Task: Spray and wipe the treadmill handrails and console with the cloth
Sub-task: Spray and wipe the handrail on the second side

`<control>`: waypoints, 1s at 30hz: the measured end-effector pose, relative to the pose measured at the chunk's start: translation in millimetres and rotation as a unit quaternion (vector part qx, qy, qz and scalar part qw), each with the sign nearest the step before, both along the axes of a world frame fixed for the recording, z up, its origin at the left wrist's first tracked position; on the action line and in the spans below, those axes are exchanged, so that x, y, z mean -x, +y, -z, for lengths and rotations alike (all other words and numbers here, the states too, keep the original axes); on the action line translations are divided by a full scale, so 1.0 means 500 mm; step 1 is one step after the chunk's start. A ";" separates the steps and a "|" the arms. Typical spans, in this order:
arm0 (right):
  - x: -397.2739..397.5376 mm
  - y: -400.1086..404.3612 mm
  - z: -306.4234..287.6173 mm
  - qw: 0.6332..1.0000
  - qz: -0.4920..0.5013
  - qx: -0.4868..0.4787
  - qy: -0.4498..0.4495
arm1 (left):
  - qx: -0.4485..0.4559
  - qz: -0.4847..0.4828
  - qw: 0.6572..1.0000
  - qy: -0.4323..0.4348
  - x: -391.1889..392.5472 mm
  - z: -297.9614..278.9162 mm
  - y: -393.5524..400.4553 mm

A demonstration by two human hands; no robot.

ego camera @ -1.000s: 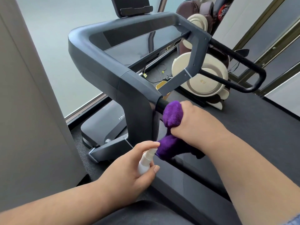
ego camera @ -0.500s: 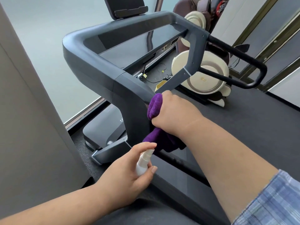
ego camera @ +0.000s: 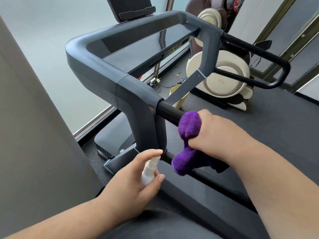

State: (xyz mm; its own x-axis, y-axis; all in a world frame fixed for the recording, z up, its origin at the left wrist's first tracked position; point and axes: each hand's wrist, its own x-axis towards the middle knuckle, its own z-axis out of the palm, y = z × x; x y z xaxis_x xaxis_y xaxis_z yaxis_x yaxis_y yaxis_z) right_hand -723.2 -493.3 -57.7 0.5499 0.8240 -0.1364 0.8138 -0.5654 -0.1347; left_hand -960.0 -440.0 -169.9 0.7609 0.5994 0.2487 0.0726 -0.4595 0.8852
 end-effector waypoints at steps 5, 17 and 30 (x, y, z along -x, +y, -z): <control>-0.033 -0.087 0.002 1.000 0.012 0.013 -0.012 | -0.006 -0.040 0.999 -0.014 0.015 0.003 0.001; -0.054 -0.106 0.000 0.998 -0.062 -0.022 0.009 | -0.043 -0.086 0.995 -0.001 -0.081 -0.032 -0.134; -0.158 -0.274 0.006 0.991 -0.112 -0.017 0.075 | -0.067 -0.137 0.988 0.038 -0.203 -0.049 -0.415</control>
State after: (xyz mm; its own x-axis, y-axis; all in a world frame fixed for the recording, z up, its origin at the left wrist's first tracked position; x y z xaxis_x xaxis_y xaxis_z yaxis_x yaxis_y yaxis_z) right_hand -644.2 -630.2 -60.8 0.3278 0.9287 -0.1735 0.8877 -0.3656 -0.2799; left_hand -858.5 -647.4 -145.5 0.5942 0.7506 0.2891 0.2735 -0.5265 0.8050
